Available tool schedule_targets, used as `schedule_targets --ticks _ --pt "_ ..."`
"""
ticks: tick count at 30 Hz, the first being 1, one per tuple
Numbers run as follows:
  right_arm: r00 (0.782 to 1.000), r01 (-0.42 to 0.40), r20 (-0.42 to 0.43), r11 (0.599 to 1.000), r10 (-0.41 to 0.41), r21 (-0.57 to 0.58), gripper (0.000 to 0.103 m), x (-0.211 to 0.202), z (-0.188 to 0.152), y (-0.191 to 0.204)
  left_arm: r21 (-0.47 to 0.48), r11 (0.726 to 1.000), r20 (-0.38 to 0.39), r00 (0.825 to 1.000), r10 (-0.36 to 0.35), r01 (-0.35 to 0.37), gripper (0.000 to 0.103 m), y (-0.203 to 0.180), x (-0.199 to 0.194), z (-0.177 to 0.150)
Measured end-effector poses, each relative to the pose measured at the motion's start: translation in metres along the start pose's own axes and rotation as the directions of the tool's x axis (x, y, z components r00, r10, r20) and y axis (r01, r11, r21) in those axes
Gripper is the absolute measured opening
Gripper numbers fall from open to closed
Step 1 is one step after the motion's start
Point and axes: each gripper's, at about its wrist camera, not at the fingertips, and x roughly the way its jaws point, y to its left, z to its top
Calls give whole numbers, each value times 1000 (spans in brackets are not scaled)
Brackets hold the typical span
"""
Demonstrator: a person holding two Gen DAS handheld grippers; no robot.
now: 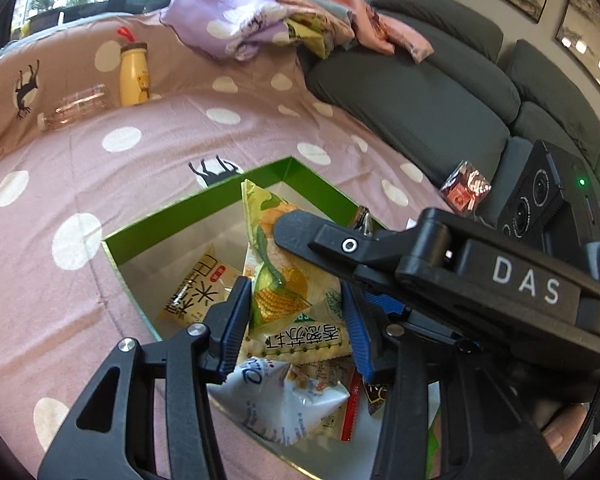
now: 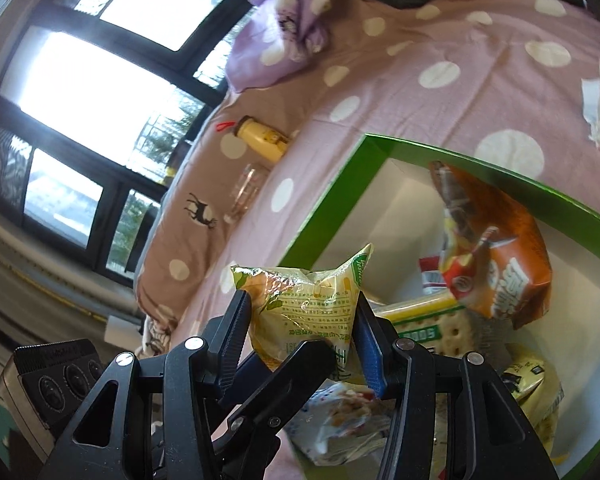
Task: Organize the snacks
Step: 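Lower the corn snack bag into the box with the right gripper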
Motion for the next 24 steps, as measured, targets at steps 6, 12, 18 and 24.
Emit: schedule_targets --ticks 6,12,18,24 --pt "999 38 -14 998 -38 43 53 7 4 -14 -8 1000 -55 998 -20 19 44 4 19 2" --pt "998 67 -19 996 -66 64 53 9 5 -21 -15 999 -80 996 -31 30 44 4 27 0" --pt "996 83 -21 995 -82 61 53 9 4 -20 -14 1000 -89 996 -26 24 44 4 28 0" --pt "995 96 -20 993 -95 67 53 9 4 -19 -11 1000 -94 995 -14 13 44 3 31 1"
